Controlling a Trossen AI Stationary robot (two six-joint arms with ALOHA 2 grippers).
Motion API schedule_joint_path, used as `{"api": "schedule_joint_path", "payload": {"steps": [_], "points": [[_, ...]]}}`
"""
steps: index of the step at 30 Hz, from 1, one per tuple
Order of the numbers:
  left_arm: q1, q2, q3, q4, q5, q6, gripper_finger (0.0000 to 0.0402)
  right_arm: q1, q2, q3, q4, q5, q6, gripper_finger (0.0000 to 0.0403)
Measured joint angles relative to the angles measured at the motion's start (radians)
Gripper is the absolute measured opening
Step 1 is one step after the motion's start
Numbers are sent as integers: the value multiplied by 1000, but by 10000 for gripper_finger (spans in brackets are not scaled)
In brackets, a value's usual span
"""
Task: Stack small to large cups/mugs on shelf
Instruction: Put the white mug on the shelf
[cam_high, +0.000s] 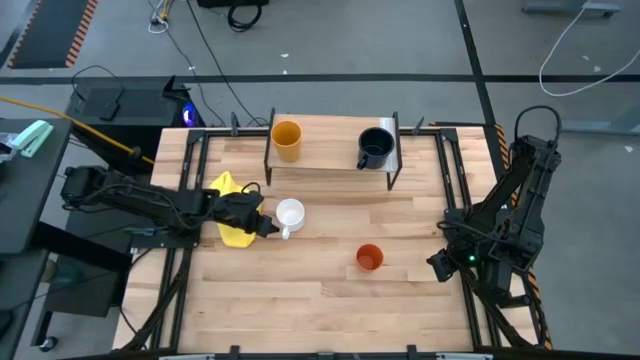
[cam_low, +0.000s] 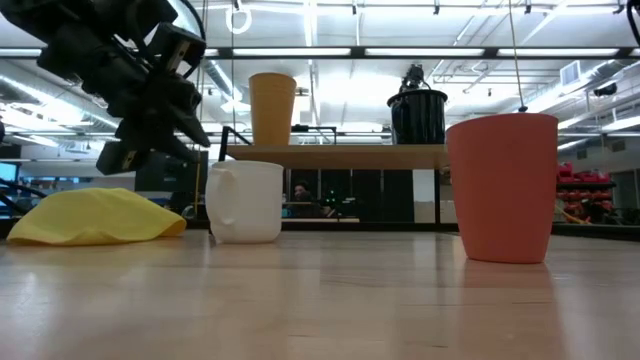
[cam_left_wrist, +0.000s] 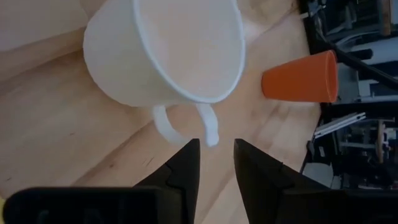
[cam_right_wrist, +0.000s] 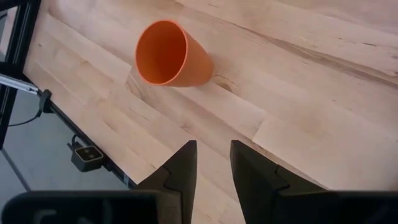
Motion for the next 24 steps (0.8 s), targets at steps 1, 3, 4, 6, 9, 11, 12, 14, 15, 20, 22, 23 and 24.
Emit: {"api": "schedule_joint_path", "payload": {"steps": [1, 3, 4, 6, 9, 11, 12, 14, 15, 20, 22, 23, 24], "points": [[2, 8, 0, -1, 5, 0, 106, 0, 0, 0, 0, 0, 0, 105], [6, 20, 0, 0, 10, -1, 107, 0, 0, 0, 0, 0, 0, 105], [6, 28, 0, 13, 10, -2, 108, 0, 0, 0, 1, 0, 0, 105], [6, 45, 0, 30, 15, -3, 109, 0, 0, 0, 0, 0, 0, 105], [6, 65, 0, 81, 32, -3, 109, 0, 0, 0, 0, 0, -4, 105], [6, 82, 0, 97, 44, -3, 110, 0, 0, 0, 0, 0, -5, 105], [6, 93, 0, 105, 45, -3, 110, 0, 0, 0, 0, 0, -5, 105], [6, 108, 0, 116, 45, -11, 110, 0, 0, 0, 0, 0, -12, 105], [6, 116, 0, 118, 45, -16, 110, 0, 0, 0, 0, 0, -12, 105], [6, 152, 0, 163, 47, -21, 110, 0, 0, 0, 0, 0, -15, 105], [6, 167, 0, 179, 47, -21, 110, 0, 0, 0, 0, 0, -15, 105], [6, 175, 0, 185, 47, -21, 110, 0, 0, 0, 0, 0, -15, 105], [6, 182, 0, 191, 46, -21, 110, 0, 0, 0, 0, 0, -15, 105]]}}
